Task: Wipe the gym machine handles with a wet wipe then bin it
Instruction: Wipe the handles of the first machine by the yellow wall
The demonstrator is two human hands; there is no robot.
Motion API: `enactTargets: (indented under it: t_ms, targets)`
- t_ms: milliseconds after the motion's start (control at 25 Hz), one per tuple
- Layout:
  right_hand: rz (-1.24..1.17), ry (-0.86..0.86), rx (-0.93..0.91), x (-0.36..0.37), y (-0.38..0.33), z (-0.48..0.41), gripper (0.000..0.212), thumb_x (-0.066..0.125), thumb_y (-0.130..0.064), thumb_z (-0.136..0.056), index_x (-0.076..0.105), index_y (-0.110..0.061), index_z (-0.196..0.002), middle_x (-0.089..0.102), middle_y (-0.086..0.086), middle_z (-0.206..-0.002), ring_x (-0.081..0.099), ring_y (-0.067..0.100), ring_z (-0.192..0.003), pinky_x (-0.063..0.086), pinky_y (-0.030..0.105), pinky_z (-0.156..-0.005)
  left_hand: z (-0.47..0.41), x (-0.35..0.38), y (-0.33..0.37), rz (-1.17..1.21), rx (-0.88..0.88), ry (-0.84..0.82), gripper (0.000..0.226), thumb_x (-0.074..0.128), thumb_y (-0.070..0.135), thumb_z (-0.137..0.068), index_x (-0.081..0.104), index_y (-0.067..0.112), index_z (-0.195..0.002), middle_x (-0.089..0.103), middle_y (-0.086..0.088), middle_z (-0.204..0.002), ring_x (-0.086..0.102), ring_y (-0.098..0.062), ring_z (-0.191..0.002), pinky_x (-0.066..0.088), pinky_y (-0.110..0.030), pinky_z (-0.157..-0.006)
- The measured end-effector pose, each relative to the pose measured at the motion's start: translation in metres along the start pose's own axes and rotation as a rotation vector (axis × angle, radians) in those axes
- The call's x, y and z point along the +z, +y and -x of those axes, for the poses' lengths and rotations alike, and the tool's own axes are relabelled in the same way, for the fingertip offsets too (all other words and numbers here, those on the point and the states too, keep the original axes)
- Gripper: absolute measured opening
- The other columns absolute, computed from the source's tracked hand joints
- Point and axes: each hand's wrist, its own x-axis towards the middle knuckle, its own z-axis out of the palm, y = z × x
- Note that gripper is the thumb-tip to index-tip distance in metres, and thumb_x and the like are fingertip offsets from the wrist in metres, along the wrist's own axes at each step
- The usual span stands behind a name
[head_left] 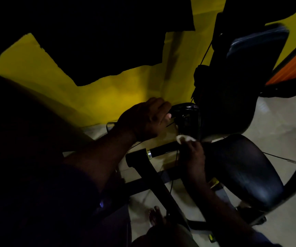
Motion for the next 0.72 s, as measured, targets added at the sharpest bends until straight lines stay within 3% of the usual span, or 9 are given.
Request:
enactTargets:
  t_ms: [40,120,200,320,480,560,600,680,720]
  targets:
    - [-0.093,0.007,0.039,0.025,-0.005,0.01,0.018,0.061,-0.026,-0.101,0.076,-0.035,-0.101,0.071,0.011,-0.111,0.069,0.03,-0.106,0.057,0.047,-0.094,0.0,0.001,0.0,-0.012,0.017,0.003,0.017,0.064,0.027,-0.098,0.064,0.012,-0.107,0.059,-0.005,-0.094,0.039,-0.017,-0.08,0.028,-0.027,-0.055]
    - [-0.114,-0.142,0.08,0.06,-0.015,0.032,0.018,0.055,-0.016,-0.105,0.072,-0.011,-0.108,0.072,0.007,-0.102,0.07,0.008,-0.097,0.056,0.02,-0.087,-0.001,0.001,-0.001,-0.01,0.019,0.003,0.018,0.064,0.026,-0.098,0.064,0.011,-0.108,0.059,-0.006,-0.095,0.04,-0.018,-0.082,0.03,-0.028,-0.054]
    - [-0.198,-0.204,0.183,0.078,-0.017,0.04,0.028,0.052,-0.027,-0.107,0.067,-0.004,-0.114,0.067,-0.003,-0.093,0.067,-0.01,-0.083,0.056,0.016,-0.079,-0.001,0.001,-0.001,0.007,0.023,0.01,0.019,0.063,0.027,-0.099,0.064,0.011,-0.11,0.06,-0.006,-0.097,0.04,-0.017,-0.084,0.027,-0.027,-0.058]
    - [-0.162,-0.293,0.23,0.067,-0.017,0.03,0.024,0.049,-0.011,-0.107,0.061,0.005,-0.122,0.06,-0.009,-0.095,0.06,-0.021,-0.072,0.046,0.003,-0.067,0.0,0.002,-0.002,0.027,0.021,-0.024,0.022,0.056,0.03,-0.102,0.062,0.012,-0.114,0.059,-0.005,-0.101,0.045,-0.018,-0.09,0.028,-0.027,-0.06]
    - [-0.077,-0.31,0.21,0.057,-0.01,0.043,0.037,0.054,-0.051,-0.103,0.072,-0.02,-0.109,0.069,0.003,-0.11,0.067,0.001,-0.091,0.055,0.023,-0.08,0.001,0.005,-0.004,0.027,0.016,-0.042,0.022,0.055,0.031,-0.103,0.061,0.014,-0.115,0.059,-0.003,-0.104,0.052,-0.021,-0.091,0.027,-0.026,-0.061]
    - [0.086,-0.359,0.195,0.043,0.014,0.052,0.044,0.049,-0.048,-0.103,0.068,-0.01,-0.116,0.065,0.012,-0.119,0.057,-0.008,-0.089,0.046,0.009,-0.083,0.001,0.003,-0.005,0.017,0.018,-0.026,0.021,0.055,0.032,-0.102,0.063,0.015,-0.112,0.059,-0.002,-0.102,0.05,-0.019,-0.089,0.025,-0.026,-0.061]
    - [0.089,-0.263,0.217,0.033,0.018,0.051,0.043,0.052,-0.045,-0.103,0.065,-0.007,-0.118,0.064,0.016,-0.119,0.056,-0.011,-0.086,0.044,0.005,-0.081,0.001,0.003,-0.006,0.01,0.021,-0.02,0.02,0.056,0.032,-0.102,0.063,0.015,-0.11,0.059,-0.002,-0.1,0.049,-0.018,-0.089,0.025,-0.026,-0.061]
    - [-0.044,-0.043,0.382,0.015,0.026,0.037,0.036,0.06,-0.046,-0.099,0.062,-0.011,-0.107,0.069,0.008,-0.1,0.066,0.0,-0.092,0.052,0.01,-0.079,0.0,0.004,-0.005,0.012,0.022,-0.012,0.019,0.056,0.031,-0.101,0.064,0.014,-0.108,0.059,-0.003,-0.098,0.047,-0.017,-0.087,0.026,-0.026,-0.059]
    - [-0.244,-0.062,0.487,0.018,0.023,0.03,0.027,0.063,-0.039,-0.099,0.06,-0.012,-0.096,0.07,0.002,-0.086,0.07,0.01,-0.089,0.054,0.012,-0.072,0.0,0.004,-0.005,0.02,0.01,-0.015,0.02,0.057,0.031,-0.101,0.064,0.014,-0.108,0.059,-0.003,-0.098,0.047,-0.018,-0.087,0.026,-0.026,-0.059]
